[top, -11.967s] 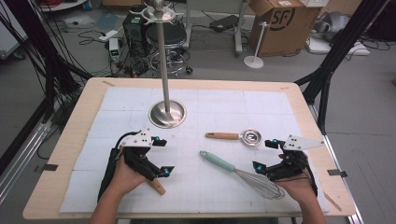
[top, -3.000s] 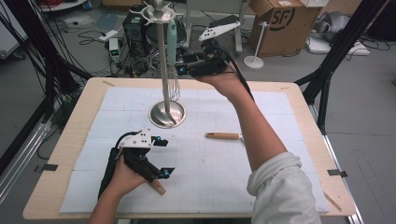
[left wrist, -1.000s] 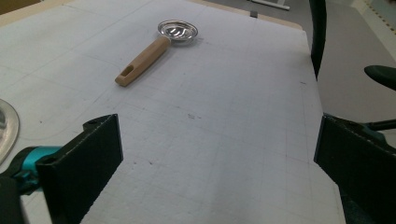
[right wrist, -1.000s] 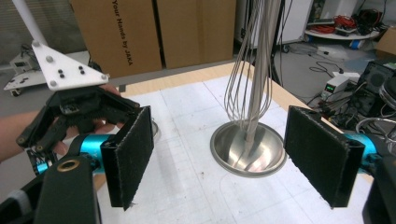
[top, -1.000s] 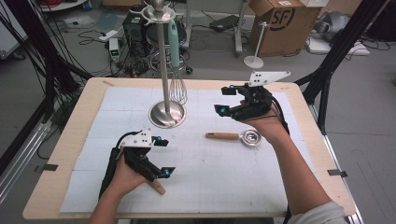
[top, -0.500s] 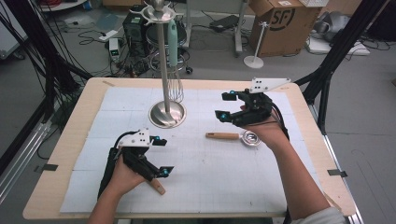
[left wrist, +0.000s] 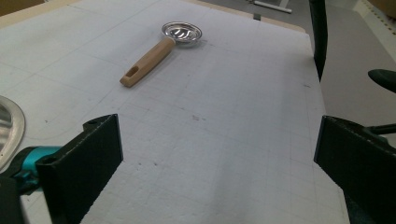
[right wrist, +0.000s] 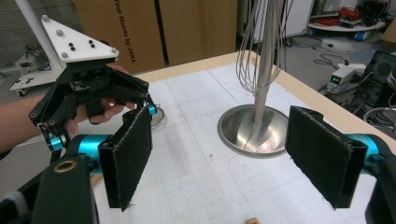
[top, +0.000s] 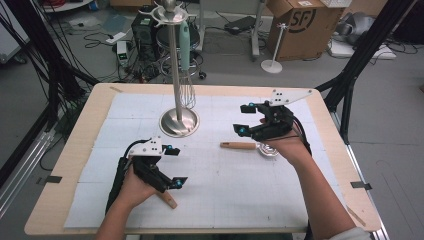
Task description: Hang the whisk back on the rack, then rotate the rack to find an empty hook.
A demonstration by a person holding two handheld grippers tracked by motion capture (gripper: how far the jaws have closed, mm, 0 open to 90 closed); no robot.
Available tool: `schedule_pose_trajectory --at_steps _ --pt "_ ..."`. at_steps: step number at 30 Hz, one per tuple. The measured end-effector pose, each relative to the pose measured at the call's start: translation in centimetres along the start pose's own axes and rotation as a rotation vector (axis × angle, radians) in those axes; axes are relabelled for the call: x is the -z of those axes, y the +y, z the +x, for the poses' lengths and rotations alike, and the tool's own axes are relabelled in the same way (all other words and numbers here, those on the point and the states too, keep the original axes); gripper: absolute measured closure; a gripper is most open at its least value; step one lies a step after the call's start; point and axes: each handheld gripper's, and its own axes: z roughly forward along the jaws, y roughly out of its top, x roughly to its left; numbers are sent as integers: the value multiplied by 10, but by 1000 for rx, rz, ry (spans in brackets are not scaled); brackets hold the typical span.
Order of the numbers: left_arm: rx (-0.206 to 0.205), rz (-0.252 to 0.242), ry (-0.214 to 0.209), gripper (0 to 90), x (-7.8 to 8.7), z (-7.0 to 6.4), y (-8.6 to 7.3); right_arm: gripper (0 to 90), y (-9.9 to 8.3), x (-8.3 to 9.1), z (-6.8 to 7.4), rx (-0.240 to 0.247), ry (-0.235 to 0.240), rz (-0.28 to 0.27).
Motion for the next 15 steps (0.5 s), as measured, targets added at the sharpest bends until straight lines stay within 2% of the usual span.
schedule_pose_trajectory --at_steps 4,8,15 --pt "-2 4 -2 17 -2 0 0 224 2 1 -1 0 -3 -21" --pt "-1 2 -2 17 -2 -1 0 224 9 -1 -3 -6 -11 -20" --pt "-3 6 -4 17 -1 -1 0 227 42 -13 -13 0 -28 -17"
